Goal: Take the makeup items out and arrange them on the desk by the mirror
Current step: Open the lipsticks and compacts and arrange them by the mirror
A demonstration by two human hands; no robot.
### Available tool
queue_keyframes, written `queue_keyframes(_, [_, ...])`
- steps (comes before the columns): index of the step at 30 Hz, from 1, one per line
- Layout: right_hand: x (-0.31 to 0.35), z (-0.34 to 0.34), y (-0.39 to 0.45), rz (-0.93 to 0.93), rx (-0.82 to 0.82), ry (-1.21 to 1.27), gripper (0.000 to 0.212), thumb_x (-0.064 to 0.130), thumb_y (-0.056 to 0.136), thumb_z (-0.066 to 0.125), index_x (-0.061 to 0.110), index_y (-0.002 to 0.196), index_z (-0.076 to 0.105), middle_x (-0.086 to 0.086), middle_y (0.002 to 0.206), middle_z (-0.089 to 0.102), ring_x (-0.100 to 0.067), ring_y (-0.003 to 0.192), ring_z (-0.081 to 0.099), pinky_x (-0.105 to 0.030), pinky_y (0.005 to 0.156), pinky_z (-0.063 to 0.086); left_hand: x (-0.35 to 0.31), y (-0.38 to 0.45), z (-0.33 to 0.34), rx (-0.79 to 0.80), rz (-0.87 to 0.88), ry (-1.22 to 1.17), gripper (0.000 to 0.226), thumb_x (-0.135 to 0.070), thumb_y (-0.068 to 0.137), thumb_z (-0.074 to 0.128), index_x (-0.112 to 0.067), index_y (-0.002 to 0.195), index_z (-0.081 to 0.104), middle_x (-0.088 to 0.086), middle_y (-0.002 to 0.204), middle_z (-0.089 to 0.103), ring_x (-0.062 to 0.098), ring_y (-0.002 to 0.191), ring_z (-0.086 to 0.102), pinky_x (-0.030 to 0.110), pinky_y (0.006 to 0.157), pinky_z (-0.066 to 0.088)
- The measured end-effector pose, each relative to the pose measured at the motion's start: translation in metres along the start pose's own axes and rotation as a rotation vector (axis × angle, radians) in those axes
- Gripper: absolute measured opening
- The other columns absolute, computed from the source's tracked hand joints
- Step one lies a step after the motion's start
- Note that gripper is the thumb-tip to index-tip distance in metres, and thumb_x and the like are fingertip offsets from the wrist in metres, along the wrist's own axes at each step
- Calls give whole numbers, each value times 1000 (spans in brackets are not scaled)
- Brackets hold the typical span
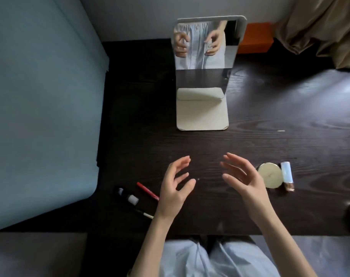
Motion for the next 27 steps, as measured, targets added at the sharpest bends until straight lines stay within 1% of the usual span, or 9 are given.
queue_keyframes(5, [-13, 45, -8, 23, 123, -104, 48, -7, 78, 67, 24, 114, 59, 2, 119, 65, -11, 109, 63, -25, 89, 50, 8, -13, -43, -52, 4, -10, 47, -12, 77, 61, -25, 122, 52, -6, 128, 55, 7, 123, 49, 23, 97, 45])
queue_keyframes(11, [-18, 48, -6, 65, 63, -133, 45, -7, 78, 68, 25, 109, 63, 2, 110, 69, -12, 104, 64, -26, 86, 51, 16, -24, -69, -111, -14, -36, 47, -14, 77, 63, -23, 122, 54, -6, 128, 57, 4, 120, 51, 19, 95, 46])
queue_keyframes(12, [-20, 51, -7, 71, 61, -145, 44, -7, 78, 68, 25, 108, 63, 1, 109, 69, -11, 103, 65, -24, 86, 51, 17, -25, -75, -137, -20, -34, 45, -12, 79, 64, -22, 122, 54, -7, 127, 57, 4, 120, 52, 20, 95, 46])
queue_keyframes(14, [-25, 65, -6, 72, 98, -193, 43, -7, 77, 69, 24, 106, 63, -2, 109, 69, -8, 99, 66, -18, 82, 50, 20, -28, -96, -271, -31, -37, 41, -2, 84, 63, -21, 120, 56, -5, 125, 59, 5, 117, 54, 21, 94, 47])
queue_keyframes(17, [-38, 105, -1, 52, 232, -334, 41, -3, 76, 71, 26, 103, 62, 1, 105, 69, -2, 91, 65, -16, 79, 50, 29, -35, -134, -477, -41, -3, 41, 6, 84, 58, -19, 117, 56, 0, 123, 60, 9, 115, 56, 12, 86, 48])
queue_keyframes(19, [-50, 138, 2, 23, 327, -446, 36, 3, 75, 72, 27, 100, 62, 6, 98, 69, -3, 88, 64, -21, 79, 52, 39, -42, -153, -553, -64, -5, 41, 8, 84, 58, -19, 115, 56, 0, 120, 60, 13, 112, 57, 11, 81, 49])
queue_keyframes(22, [-68, 185, 2, -42, 438, -602, 30, 14, 77, 72, 19, 105, 64, 4, 98, 67, -8, 88, 62, -21, 80, 50, 55, -57, -171, -627, -114, 5, 42, 10, 84, 57, -18, 115, 56, -3, 114, 59, 18, 107, 58, 9, 75, 48])
queue_keyframes(24, [-81, 208, 0, -118, 457, -749, 30, 24, 81, 69, 18, 110, 62, 3, 103, 66, -10, 94, 59, -24, 82, 49, 64, -66, -174, -635, -149, 11, 42, 9, 84, 57, -18, 117, 55, -2, 116, 59, 16, 105, 58, 9, 74, 48])
queue_keyframes(27, [-93, 228, -3, -216, 405, -931, 29, 25, 84, 64, 20, 112, 60, 3, 110, 64, -16, 103, 55, -34, 86, 47, 76, -79, -173, -629, -208, -5, 44, 6, 84, 59, -17, 121, 55, 1, 122, 58, 13, 107, 58, 9, 73, 48])
Point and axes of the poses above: each hand's wrist, its own y-axis towards the middle knuckle, its own z-axis out of the palm, x = y × z, the point moved 4 cm from there along y, towards the middle knuckle
